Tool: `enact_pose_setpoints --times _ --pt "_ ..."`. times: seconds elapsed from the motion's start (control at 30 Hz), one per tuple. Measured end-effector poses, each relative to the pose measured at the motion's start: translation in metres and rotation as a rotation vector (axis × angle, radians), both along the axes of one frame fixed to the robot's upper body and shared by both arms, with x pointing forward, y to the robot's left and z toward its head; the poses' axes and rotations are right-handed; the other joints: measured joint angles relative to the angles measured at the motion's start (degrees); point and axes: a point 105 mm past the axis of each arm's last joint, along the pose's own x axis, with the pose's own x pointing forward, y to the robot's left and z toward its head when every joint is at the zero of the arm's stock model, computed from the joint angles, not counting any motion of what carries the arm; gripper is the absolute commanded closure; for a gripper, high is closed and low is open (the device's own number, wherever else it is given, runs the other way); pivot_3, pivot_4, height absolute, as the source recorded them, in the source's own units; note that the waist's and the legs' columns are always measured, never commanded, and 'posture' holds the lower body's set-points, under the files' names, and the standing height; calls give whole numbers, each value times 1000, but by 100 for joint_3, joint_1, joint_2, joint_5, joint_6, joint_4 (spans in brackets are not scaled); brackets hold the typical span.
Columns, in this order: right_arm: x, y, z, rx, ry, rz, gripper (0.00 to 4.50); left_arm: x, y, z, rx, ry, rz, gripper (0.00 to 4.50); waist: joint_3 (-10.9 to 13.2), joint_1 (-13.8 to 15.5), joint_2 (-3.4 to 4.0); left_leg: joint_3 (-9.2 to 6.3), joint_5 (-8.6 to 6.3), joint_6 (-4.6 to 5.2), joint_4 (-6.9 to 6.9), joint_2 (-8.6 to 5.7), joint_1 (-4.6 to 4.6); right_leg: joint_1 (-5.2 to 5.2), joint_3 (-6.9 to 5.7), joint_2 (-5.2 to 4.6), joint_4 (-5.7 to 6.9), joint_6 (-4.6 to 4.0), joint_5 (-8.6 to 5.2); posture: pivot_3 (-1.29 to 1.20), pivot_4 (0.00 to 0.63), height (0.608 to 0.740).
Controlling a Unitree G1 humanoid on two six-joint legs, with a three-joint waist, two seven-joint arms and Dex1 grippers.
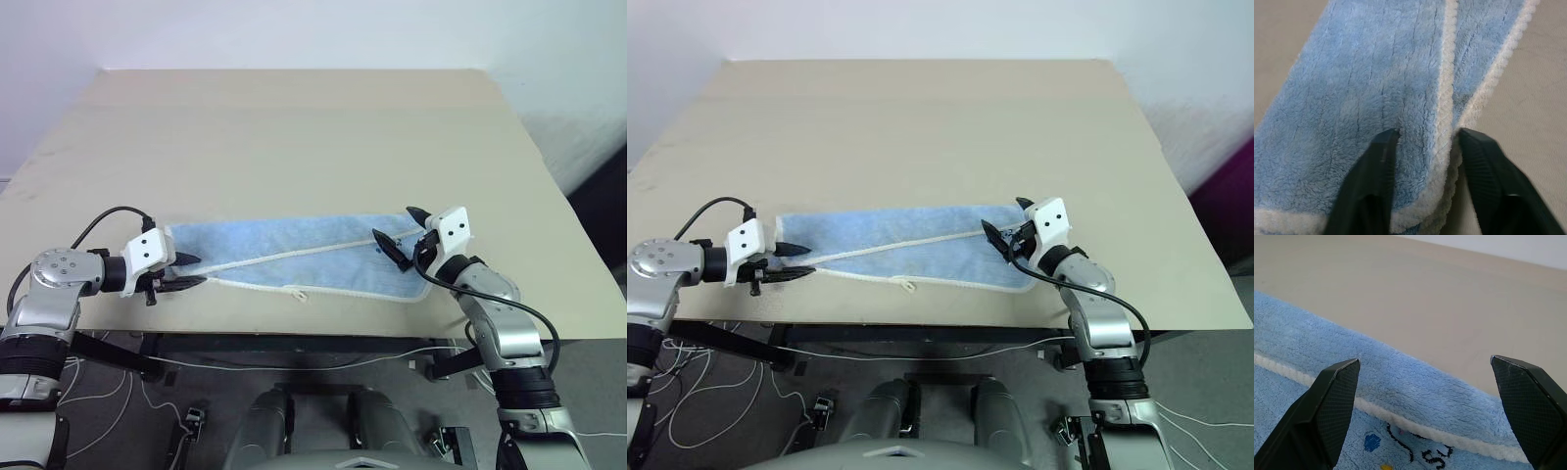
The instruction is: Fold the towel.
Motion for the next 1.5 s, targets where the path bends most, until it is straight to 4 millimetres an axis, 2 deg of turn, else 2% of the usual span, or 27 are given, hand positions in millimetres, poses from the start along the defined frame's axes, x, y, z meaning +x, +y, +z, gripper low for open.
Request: enact_pose_setpoints --times 0.1,0.5,0.63,0.73,0.9,1.1,1.33,1.43,1.5 --pt "0 0 0 0 -1 0 0 1 1 3 -18 -8 7 4472 0 -2 0 0 0 0 0 0 0 0 0 0 0 0 0 0 150 740" --pt "0 -4 2 -47 -11 1 0 5 5 8 -24 -30 26 4472 0 3 0 0 0 0 0 0 0 0 0 0 0 0 0 0 150 740" --pt "4 -19 19 -237 -96 -2 0 6 4 10 -16 -53 11 4472 0 4 0 1 0 0 1 -2 0 -1 0 0 0 0 0 0 150 740" --pt "4 -30 29 -475 -184 15 0 6 4 11 -14 -60 6 4472 0 4 -1 2 0 0 1 -2 0 0 -1 0 -1 0 0 0 150 740" --pt "5 -50 9 -791 -210 70 0 6 4 11 -15 -63 9 4472 0 -2 -1 4 0 0 2 -2 0 0 0 1 -1 0 0 0 150 740" --pt "15 -62 1 -954 -260 90 0 7 2 11 -21 -67 5 4472 0 -17 -1 5 0 0 1 0 0 0 1 3 0 0 0 0 150 740" --pt "27 -63 2 -1025 -338 94 0 6 0 12 -21 -74 -2 4472 0 -7 -1 4 0 -1 4 -1 1 3 0 2 0 0 0 0 150 740" --pt "30 -62 0 -1044 -357 103 649 6 0 13 -22 -79 3 4500 -1 -13 -1 4 0 -1 4 -1 1 3 1 2 0 0 0 0 150 740" --pt "31 -61 -4 -1049 -351 113 1287 6 0 12 -22 -80 5 4500 0 -13 -1 4 0 -1 4 -1 1 3 1 2 0 0 0 0 150 740"
